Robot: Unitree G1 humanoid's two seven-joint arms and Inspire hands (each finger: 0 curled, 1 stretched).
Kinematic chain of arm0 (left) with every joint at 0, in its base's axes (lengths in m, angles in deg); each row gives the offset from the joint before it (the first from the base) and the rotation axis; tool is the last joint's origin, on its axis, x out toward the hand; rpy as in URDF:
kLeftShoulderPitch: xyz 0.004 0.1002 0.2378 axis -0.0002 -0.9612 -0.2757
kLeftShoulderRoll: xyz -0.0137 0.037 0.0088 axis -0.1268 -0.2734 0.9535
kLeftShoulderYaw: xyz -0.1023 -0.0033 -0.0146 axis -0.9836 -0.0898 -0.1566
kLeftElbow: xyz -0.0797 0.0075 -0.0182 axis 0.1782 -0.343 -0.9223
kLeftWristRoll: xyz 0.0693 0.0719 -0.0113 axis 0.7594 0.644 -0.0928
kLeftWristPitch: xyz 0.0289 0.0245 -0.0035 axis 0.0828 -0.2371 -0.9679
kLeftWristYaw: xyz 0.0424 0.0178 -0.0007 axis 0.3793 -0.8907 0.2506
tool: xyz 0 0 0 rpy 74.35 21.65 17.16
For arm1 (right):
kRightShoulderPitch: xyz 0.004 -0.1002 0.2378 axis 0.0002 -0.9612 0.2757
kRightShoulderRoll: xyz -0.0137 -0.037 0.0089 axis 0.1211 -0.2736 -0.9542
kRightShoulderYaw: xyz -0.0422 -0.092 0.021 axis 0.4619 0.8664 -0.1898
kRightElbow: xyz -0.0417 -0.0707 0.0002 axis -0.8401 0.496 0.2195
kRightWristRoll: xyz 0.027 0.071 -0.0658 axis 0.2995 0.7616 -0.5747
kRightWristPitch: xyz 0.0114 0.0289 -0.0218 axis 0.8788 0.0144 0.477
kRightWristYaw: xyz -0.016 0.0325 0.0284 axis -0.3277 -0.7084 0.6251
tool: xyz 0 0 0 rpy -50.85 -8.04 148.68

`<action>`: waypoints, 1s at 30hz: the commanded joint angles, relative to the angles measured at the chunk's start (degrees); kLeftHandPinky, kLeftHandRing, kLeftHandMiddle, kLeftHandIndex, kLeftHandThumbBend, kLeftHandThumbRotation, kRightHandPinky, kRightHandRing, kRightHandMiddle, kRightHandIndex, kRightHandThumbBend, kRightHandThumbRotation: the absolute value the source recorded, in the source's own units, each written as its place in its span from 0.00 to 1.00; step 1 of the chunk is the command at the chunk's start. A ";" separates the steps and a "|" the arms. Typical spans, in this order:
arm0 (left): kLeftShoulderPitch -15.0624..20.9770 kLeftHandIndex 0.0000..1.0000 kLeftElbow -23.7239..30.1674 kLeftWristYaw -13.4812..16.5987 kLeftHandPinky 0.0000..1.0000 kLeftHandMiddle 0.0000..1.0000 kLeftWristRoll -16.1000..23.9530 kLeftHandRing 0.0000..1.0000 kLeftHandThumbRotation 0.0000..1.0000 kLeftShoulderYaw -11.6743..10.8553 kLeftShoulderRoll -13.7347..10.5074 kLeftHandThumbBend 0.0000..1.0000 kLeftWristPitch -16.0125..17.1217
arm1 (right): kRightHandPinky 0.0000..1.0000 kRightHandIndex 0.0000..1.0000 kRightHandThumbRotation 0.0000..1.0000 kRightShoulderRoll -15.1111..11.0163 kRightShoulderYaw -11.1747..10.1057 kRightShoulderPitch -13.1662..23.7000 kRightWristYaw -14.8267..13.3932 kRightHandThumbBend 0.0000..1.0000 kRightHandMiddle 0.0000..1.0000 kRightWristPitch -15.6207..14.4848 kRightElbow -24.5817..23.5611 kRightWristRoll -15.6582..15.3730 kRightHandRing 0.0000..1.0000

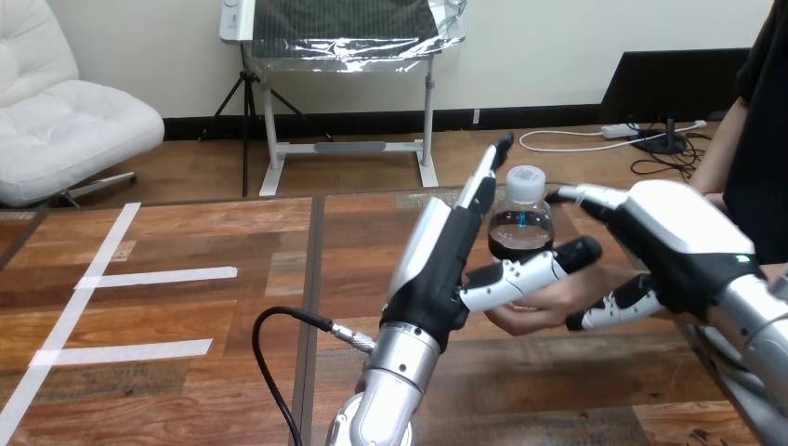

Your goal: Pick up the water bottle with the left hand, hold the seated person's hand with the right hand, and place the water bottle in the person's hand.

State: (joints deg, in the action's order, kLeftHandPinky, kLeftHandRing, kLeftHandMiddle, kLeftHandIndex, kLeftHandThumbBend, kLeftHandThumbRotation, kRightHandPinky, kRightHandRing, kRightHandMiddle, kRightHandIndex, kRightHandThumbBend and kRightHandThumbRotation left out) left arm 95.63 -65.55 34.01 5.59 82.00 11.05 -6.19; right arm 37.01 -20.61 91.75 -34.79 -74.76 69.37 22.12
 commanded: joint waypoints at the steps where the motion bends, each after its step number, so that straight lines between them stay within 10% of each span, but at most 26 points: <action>1: -1.79 1.00 4.11 0.87 1.00 1.00 -0.23 1.00 0.75 -1.11 3.45 0.87 2.83 | 0.78 0.89 0.01 2.23 -5.01 -0.63 -1.54 0.80 0.93 -2.40 -9.63 1.99 0.91; 20: -7.26 1.00 11.78 -0.87 1.00 1.00 -4.72 1.00 0.87 -2.79 1.60 0.91 3.05 | 0.84 0.92 0.01 8.55 -10.76 -9.95 -1.34 0.69 0.97 -10.33 -27.70 6.33 0.95; 30: -11.16 1.00 15.66 0.20 1.00 1.00 -3.70 1.00 0.90 -4.07 0.97 0.88 5.76 | 0.84 0.90 0.05 15.14 -10.10 -13.08 -5.76 0.55 0.95 -7.04 -30.55 7.02 0.93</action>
State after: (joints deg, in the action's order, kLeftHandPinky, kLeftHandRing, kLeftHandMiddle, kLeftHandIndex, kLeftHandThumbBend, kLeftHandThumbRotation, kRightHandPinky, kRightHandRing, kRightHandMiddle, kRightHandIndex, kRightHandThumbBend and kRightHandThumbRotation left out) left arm 84.32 -55.23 33.40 1.03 79.73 10.05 -3.67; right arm 47.99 -29.52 78.05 -37.23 -84.17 42.34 27.72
